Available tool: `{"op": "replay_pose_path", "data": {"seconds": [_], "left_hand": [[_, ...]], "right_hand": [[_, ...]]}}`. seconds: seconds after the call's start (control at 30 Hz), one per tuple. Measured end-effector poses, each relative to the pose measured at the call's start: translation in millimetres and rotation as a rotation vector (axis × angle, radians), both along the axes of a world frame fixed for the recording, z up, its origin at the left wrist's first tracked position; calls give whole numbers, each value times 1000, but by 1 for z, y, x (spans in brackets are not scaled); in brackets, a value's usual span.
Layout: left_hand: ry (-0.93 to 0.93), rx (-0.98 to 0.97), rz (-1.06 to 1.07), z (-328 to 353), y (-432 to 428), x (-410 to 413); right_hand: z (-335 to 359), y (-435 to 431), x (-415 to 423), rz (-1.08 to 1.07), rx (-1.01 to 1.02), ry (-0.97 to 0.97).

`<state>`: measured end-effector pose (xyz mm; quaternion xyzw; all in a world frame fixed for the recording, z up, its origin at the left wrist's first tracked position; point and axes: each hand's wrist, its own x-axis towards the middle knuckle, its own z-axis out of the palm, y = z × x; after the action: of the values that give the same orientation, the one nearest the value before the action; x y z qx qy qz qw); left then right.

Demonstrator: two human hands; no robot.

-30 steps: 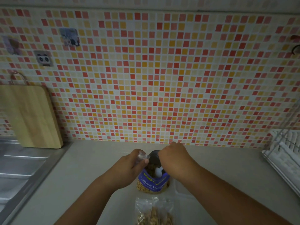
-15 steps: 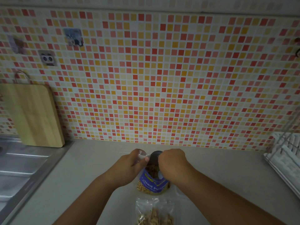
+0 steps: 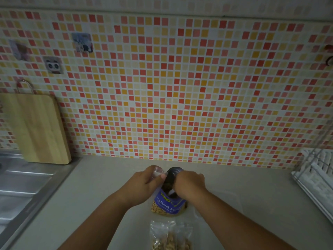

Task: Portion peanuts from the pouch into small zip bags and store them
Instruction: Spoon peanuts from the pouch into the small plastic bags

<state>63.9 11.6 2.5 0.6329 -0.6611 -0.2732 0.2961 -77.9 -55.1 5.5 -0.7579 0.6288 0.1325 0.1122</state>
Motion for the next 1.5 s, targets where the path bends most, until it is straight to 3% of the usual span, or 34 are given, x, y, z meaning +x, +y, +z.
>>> {"op": "replay_pose_path", "data": {"seconds": [0.3,0.53,0.73,0.83,1.1,1.3,1.5], "left_hand": [[35,47,-44,3,3,9],[23,26,-62,6,2,11],[-169,-81,-19,13,0,15],[-291,-107,-37,14,-2,12],[-494,-174,-68,14,-8,1],[-574,-187,-98,10,-13,-8],[-590,-268,-66,1,-17,-20]], "right_hand": [[2,-7,-36,-247,23,-347],[7,-11,-58,-266,122,-380],[34,-16,-74,-211,119,-396],[51,-21,-72,-236,139,-293],[76,-15,-75,-222,71,-499],[75,-8,-69,-83,18,-548],[93,5,-38,234,-90,-251]]}}
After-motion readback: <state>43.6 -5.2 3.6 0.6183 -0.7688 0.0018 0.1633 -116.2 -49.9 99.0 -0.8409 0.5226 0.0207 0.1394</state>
